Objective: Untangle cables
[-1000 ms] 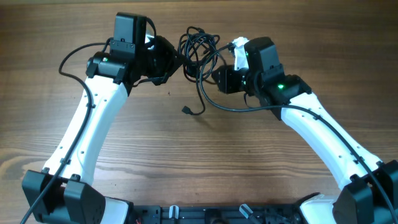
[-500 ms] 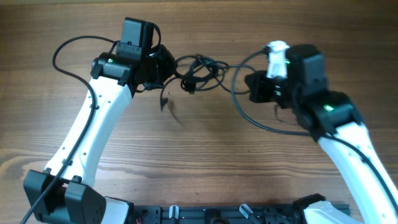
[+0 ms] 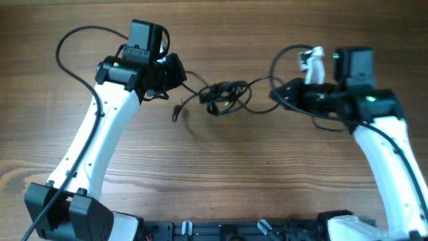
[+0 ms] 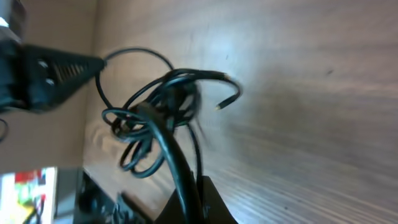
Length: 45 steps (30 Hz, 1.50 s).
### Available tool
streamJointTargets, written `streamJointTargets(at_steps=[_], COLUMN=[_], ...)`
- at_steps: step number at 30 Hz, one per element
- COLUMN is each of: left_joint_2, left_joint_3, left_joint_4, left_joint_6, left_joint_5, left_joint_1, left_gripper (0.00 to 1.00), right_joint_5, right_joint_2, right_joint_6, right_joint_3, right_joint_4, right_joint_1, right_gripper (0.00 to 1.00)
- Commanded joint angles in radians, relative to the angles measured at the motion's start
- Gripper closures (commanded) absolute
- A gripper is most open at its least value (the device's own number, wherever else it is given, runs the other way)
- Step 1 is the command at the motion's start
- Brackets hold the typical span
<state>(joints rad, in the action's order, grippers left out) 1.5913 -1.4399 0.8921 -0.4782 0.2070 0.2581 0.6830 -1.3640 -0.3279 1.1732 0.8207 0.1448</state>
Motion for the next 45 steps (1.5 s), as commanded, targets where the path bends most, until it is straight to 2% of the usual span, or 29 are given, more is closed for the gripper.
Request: streamJointTargets(at_steps=[1, 3, 4, 5, 7, 10, 11, 14, 17, 21, 23, 26, 29, 33, 35, 37, 39, 45], left_joint_2=[0.002, 0.002, 0.005, 0.011, 0.033, 0.111, 0.137, 0.179, 0.180, 0.182, 0.183, 0.216, 0.274, 0.343, 0.373, 0.401, 0.412, 0.474], left_joint_3=[0.001, 0.002, 0.003, 0.004, 0.006, 0.009, 0.009, 0.009, 0.009, 0.010, 0.013, 0.014, 0.014, 0.014, 0.014, 0.014, 0.014, 0.015], left_joint_4=[0.037, 0.050, 0.048, 0.048, 0.043, 0.040, 0.040, 0.012, -0.016, -0.008, -0.009, -0.020, -0.036, -0.082, -0.089, -0.093, -0.097, -0.126], left_joint_6=[0.216, 0.241, 0.240, 0.240, 0.240, 0.235, 0.227, 0.247, 0.327, 0.397, 0.431, 0.475, 0.475, 0.475, 0.474, 0.474, 0.474, 0.462], left_joint_5=[0.096, 0.095, 0.095, 0.095, 0.095, 0.097, 0.101, 0.169, 0.215, 0.216, 0.215, 0.179, 0.107, 0.094, 0.091, 0.090, 0.090, 0.091], left_joint_1=[0.037, 0.076, 0.088, 0.108, 0.142, 0.194, 0.205, 0.223, 0.241, 0.244, 0.245, 0.257, 0.278, 0.283, 0.283, 0.283, 0.283, 0.287], left_gripper=[0.56, 0.25, 0.16, 0.15, 0.18, 0.31, 0.32, 0.28, 0.28, 0.28, 0.22, 0.22, 0.27, 0.40, 0.43, 0.57, 0.62, 0.62], right_joint_5=[-0.116, -0.196, -0.219, -0.228, -0.230, -0.202, -0.183, -0.079, 0.048, 0.214, 0.253, 0.311, 0.314, 0.315, 0.341, 0.359, 0.398, 0.595], right_joint_2=[-0.082, -0.126, -0.144, -0.161, -0.208, -0.289, -0.306, -0.335, -0.368, -0.444, -0.475, -0.496, -0.496, -0.496, -0.496, -0.496, -0.496, -0.496], right_joint_6=[-0.013, -0.039, -0.043, -0.043, -0.042, -0.037, -0.031, 0.016, 0.066, 0.119, 0.138, 0.146, 0.147, 0.145, 0.146, 0.146, 0.150, 0.169], right_joint_3=[0.014, 0.014, 0.014, 0.014, 0.014, 0.014, 0.014, 0.014, 0.014, 0.014, 0.014, 0.014, 0.014, 0.014, 0.014, 0.014, 0.014, 0.014], right_joint_4=[0.016, 0.015, 0.013, 0.008, -0.012, -0.039, -0.051, -0.098, -0.124, -0.158, -0.167, -0.184, -0.185, -0.185, -0.192, -0.192, -0.196, -0.211], right_joint_1=[0.092, 0.114, 0.114, 0.113, 0.113, 0.113, 0.109, 0.066, 0.010, -0.041, -0.042, -0.042, -0.044, -0.056, -0.065, -0.076, -0.088, -0.120], right_gripper=[0.96, 0.96, 0.96, 0.96, 0.96, 0.96, 0.96, 0.96, 0.96, 0.96, 0.96, 0.96, 0.95, 0.96, 0.96, 0.96, 0.96, 0.96])
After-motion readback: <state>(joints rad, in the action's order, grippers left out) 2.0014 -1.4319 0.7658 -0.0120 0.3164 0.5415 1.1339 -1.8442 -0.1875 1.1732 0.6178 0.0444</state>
